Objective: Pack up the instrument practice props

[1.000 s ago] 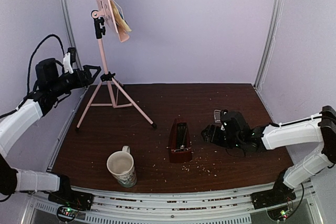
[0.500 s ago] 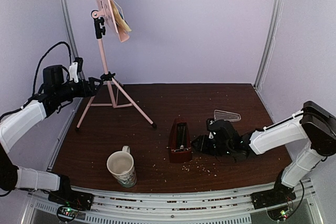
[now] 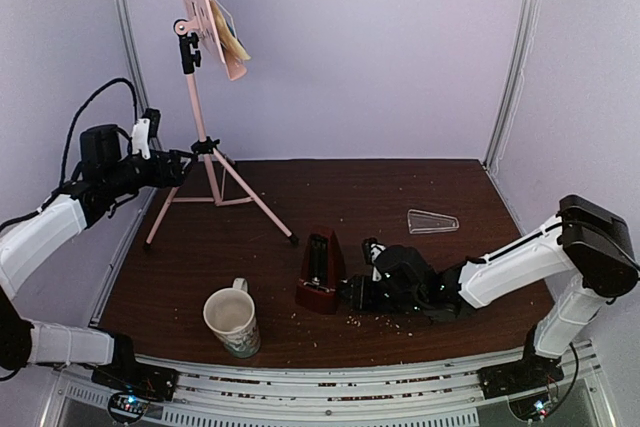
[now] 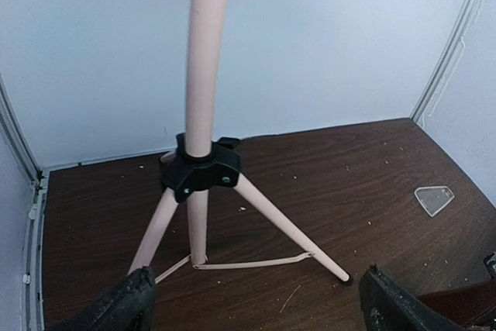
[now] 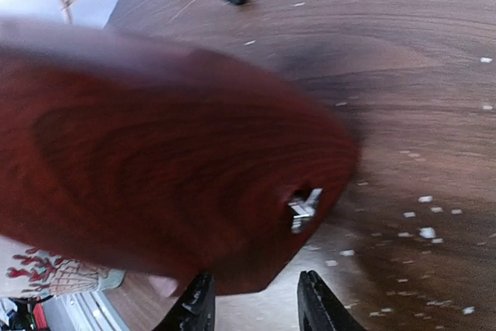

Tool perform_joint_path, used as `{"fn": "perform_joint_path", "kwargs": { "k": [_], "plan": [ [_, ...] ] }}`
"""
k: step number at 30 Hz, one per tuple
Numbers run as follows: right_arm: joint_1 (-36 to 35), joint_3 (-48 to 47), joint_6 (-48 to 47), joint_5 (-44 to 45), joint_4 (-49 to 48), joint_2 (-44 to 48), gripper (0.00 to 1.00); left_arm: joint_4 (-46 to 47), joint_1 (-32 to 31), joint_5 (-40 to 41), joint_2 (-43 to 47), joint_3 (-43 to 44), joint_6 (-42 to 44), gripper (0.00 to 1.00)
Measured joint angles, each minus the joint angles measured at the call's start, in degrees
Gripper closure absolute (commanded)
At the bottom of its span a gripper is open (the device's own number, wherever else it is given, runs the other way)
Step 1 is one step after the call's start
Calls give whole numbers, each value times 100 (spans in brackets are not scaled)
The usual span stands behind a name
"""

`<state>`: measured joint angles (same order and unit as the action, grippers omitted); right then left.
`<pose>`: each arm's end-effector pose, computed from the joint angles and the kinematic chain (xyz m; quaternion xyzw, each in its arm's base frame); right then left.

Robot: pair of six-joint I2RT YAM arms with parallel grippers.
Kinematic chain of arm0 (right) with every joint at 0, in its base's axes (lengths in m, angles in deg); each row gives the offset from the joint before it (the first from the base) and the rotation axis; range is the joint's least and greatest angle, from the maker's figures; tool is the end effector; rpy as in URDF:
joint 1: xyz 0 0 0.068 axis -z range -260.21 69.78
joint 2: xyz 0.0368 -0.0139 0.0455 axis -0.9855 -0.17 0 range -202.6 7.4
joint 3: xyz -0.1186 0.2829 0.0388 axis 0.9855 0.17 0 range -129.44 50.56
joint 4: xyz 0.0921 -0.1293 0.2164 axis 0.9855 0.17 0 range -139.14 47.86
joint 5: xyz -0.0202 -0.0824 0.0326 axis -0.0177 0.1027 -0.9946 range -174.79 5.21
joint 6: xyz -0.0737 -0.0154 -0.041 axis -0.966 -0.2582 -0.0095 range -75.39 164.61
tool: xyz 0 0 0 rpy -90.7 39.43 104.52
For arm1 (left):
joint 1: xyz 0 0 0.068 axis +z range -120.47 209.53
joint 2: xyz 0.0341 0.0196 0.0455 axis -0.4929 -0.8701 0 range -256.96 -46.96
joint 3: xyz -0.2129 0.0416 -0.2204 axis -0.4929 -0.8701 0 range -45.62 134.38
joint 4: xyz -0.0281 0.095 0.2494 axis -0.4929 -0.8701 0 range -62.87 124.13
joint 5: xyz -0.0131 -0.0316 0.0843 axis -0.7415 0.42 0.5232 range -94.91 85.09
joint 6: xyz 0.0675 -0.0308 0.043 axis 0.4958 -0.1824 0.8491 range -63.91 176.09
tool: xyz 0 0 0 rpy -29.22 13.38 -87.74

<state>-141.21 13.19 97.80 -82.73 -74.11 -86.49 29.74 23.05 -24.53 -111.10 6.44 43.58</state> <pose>0.1755 0.3109 0.1586 -0.0506 0.8712 0.4013 0.2784 0.2824 -0.0576 0.3495 0.0603 0.7937 -0.2319 0.5591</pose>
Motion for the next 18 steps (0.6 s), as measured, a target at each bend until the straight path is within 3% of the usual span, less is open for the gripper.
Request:
{"fn": "perform_joint_path", "kwargs": {
  "k": [3, 8, 15, 18],
  "plan": [
    [-184, -164, -96, 17, -50, -63, 57, 0, -310, -87, -31, -26, 142, 7],
    [-293, -98, -249, 232, -151, 175, 37, 2, -1016, -291, -129, -28, 426, 7],
    [-289, 468, -719, 984, 103, 1519, 9, -35, -2518, -610, -730, 50, 669, 10],
    [-284, 623, -1054, 1276, 153, 2173, 4, -52, -3082, -791, -1182, 249, 660, 10]
  ]
}}
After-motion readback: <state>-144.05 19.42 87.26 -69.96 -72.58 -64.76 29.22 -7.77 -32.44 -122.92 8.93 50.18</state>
